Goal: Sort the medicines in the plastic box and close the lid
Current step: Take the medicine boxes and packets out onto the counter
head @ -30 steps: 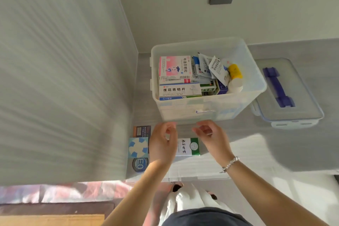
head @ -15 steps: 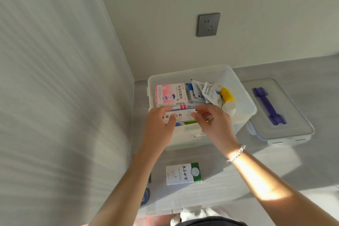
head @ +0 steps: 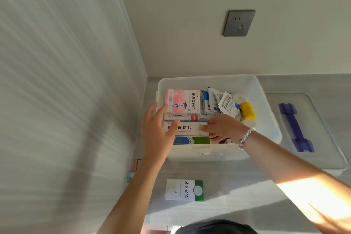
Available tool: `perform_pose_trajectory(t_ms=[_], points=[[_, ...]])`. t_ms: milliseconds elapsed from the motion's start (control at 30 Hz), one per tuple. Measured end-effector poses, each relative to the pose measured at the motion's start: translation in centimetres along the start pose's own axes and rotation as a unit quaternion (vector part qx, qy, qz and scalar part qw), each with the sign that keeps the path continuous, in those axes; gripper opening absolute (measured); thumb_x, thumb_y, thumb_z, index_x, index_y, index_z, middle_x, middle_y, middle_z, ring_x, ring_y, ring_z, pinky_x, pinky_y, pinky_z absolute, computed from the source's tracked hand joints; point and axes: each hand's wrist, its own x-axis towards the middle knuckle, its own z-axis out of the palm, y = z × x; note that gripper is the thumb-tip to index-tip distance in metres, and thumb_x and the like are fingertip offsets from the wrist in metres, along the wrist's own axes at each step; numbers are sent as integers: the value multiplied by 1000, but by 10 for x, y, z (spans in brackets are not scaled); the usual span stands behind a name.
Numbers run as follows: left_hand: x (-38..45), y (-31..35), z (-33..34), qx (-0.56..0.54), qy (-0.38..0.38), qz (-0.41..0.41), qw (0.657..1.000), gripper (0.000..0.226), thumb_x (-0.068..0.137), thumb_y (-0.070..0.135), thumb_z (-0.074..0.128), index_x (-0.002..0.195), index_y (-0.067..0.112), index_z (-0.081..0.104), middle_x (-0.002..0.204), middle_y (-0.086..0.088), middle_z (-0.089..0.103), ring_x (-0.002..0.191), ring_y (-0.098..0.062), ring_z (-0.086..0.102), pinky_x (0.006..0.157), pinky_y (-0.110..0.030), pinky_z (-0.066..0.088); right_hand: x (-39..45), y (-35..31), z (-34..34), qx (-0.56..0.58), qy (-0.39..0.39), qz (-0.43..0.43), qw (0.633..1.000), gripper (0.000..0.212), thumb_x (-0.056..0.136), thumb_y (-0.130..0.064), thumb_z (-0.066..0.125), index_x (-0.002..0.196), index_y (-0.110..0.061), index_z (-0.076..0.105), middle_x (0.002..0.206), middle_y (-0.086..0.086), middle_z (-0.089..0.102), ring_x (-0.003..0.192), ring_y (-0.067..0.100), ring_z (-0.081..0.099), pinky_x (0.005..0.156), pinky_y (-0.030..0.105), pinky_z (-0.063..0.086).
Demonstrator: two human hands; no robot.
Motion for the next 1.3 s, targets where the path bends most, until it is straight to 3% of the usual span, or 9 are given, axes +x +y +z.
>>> perform_pose_trajectory(t_ms=[167, 433, 600, 767, 867, 933, 1000, 1200, 1300], points=[[0, -2, 1, -103, -20, -42, 994, 45, 85, 25, 65, 125, 29, 48, 114, 25, 38, 119, -4, 35, 103, -30, 30, 8, 4, 2, 90, 35, 2, 995, 15, 83, -26, 65, 90, -13, 61, 89, 3, 69, 76, 16, 67, 62, 24, 57], [0, -1, 3, -90, -32, -56, 994, 51, 85, 29, 64, 132, 23, 45, 138, 2, 40, 130, -13, 35, 104, -27, 29, 11, 4, 1, 207, 34, 9, 978, 16, 77, -23, 72, 90, -16, 67, 94, 1, 72, 86, 16, 69, 81, 33, 57], [0, -2, 3, -84, -36, -64, 994, 50, 86, 30, 63, 133, 22, 45, 140, 0, 39, 131, -15, 35, 107, -43, 36, 2, 1, 6, 285, 34, -10, 958, 14, 77, -16, 72, 87, -20, 62, 92, 1, 72, 75, 13, 71, 64, 30, 59], [-3, 1, -3, -97, -3, -20, 995, 39, 90, 28, 58, 127, 19, 52, 118, 19, 41, 115, -1, 36, 97, -26, 30, -12, -5, -2, 352, 55, -21, 934, 24, 79, -15, 69, 99, -18, 56, 92, 3, 70, 73, 17, 72, 64, 34, 60], [-6, 6, -10, -63, 22, 3, 998, 36, 93, 26, 53, 127, 14, 54, 131, 10, 47, 124, -8, 40, 104, -30, 32, -30, -2, -15, 406, 101, -60, 906, 23, 81, -18, 68, 103, -17, 60, 91, 4, 73, 75, 17, 73, 67, 35, 60], [-11, 16, -19, -88, 20, 26, 996, 28, 95, 26, 49, 123, 28, 54, 130, 22, 50, 119, 5, 44, 103, -27, 37, -45, 3, -21, 436, 104, -86, 890, 25, 82, -17, 67, 107, -15, 61, 96, 7, 73, 82, 21, 72, 73, 37, 59], [-19, 30, -31, -175, -33, 29, 984, 26, 97, 25, 43, 108, 48, 49, 104, 41, 58, 99, 15, 56, 81, -11, 47, -61, 6, -19, 459, 93, -108, 877, 24, 84, -15, 64, 108, -13, 62, 99, 9, 73, 86, 23, 71, 72, 36, 58], [-52, 26, -60, -337, -113, -34, 934, 25, 89, 46, 42, 109, 57, 54, 102, 27, 69, 98, 5, 64, 77, -7, 48, -99, 18, 10, 483, 82, -135, 861, 21, 87, -12, 59, 107, -8, 61, 100, 10, 73, 91, 26, 70, 77, 39, 58], [-72, 7, -68, -373, -106, -70, 919, 33, 91, 33, 50, 122, 44, 55, 108, 11, 71, 97, -7, 68, 72, -14, 52, -106, 24, 29, 501, 55, -114, 856, 21, 84, -11, 60, 104, -8, 57, 92, 9, 74, 85, 25, 71, 65, 35, 60]])
